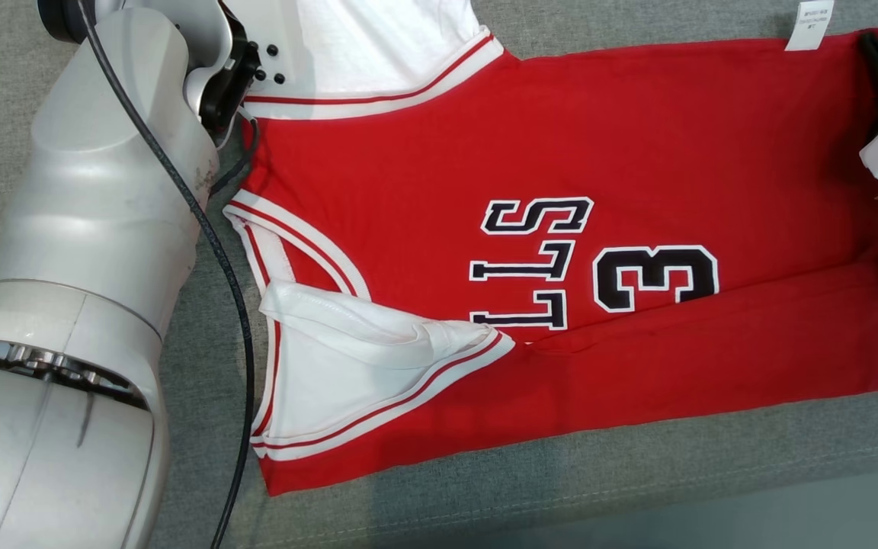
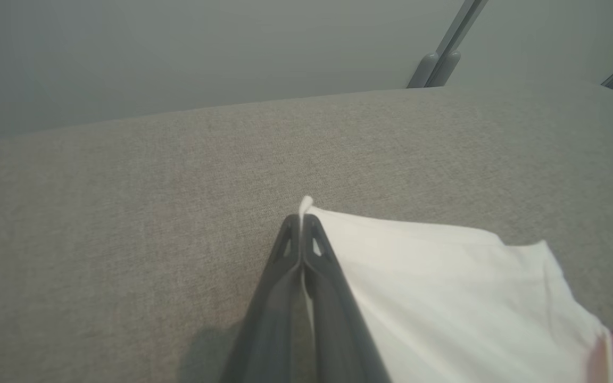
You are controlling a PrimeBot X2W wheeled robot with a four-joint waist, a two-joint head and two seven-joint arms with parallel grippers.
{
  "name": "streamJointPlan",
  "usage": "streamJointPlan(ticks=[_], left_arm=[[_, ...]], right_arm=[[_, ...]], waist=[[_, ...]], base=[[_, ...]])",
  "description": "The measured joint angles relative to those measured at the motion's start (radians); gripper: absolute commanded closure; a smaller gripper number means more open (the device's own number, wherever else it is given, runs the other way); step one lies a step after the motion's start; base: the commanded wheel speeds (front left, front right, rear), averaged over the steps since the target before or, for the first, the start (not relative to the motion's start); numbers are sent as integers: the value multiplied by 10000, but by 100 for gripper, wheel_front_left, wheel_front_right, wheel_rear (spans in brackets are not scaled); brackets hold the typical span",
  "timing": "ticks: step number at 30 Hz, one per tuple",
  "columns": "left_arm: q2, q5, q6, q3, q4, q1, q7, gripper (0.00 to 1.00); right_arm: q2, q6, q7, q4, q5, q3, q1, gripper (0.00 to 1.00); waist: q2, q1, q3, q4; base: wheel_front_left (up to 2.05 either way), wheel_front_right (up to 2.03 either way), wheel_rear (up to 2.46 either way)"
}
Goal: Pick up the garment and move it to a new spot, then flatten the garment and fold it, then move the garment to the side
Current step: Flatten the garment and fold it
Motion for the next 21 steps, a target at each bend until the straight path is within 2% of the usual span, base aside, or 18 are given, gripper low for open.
streamJointPlan(ticks=[1, 6, 16, 21], left_arm=[[-8, -38, -2, -19, 2, 0, -2, 100], [-13, -48, -6, -67, 6, 0, -226, 100], [336, 65, 0, -203, -370, -499, -2008, 100], [378, 178, 10, -320, -539, -660, -2443, 100]], right_arm=[[-23, 0, -61, 36, 0, 132, -40, 100], [-48, 0, -330, 265, 2, 500, -240, 100], [-58, 2, -1534, 355, 374, 897, -1166, 100], [-261, 2, -1964, 276, 516, 1231, -1567, 100]], waist=[[0, 0, 7, 19], [0, 0, 16, 63], [0, 0, -11, 78], [0, 0, 1, 168]], base=[[0, 0, 0], [0, 0, 0], [0, 0, 0], [0, 0, 0]])
